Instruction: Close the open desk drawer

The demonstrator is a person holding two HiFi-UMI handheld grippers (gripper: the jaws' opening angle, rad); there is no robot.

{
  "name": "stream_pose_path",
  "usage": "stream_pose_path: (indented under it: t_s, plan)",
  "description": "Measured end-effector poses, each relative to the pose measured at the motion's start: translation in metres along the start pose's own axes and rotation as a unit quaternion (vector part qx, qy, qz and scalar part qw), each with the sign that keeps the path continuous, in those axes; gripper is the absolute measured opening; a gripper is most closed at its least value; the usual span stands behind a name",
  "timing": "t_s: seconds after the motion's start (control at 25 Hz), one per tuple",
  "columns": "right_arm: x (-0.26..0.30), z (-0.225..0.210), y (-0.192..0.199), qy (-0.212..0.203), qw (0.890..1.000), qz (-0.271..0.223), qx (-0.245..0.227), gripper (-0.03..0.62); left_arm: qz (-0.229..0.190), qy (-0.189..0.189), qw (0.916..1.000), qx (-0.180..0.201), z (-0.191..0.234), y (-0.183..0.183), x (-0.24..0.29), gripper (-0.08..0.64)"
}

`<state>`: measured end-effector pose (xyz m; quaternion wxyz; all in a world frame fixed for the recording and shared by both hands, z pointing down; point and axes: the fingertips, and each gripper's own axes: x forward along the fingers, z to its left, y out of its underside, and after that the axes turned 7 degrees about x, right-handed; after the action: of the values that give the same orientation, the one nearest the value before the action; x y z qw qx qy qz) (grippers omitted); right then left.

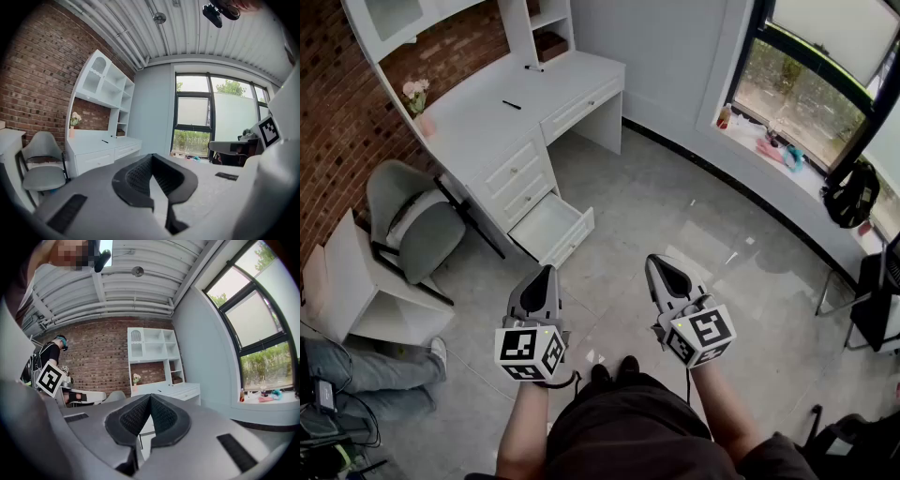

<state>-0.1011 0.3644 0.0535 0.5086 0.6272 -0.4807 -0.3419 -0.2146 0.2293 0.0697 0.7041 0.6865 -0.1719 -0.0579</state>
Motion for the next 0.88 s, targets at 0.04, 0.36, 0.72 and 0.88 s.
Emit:
stream_pose_path:
  t_s: [0.04,0.36,0.72,0.88]
  plan:
    - [0.000,-0.001,-0.001,-0.001,1.000,-0.001,-0.001,0.005,-0.001,-0.001,1.0000,-0.001,-0.001,-0.001,0.001,0.009]
    - [-0.006,-0.020,0.002,-0.014,1.000,0.009,0.012,0.005,0.000,-0.013,0.9999,0.000,-0.014,-0.002,0.011,0.009]
    - [0.001,-0.043,0.008,-0.010,0.999,0.024,0.027,0.005,0.009,-0.055,0.9984,-0.004,0.004,0.006,0.015,0.009]
    - [0.006,-0.056,0.005,-0.016,0.999,0.022,0.027,0.005,0.003,-0.075,0.9972,-0.009,0.008,0.004,0.018,0.009]
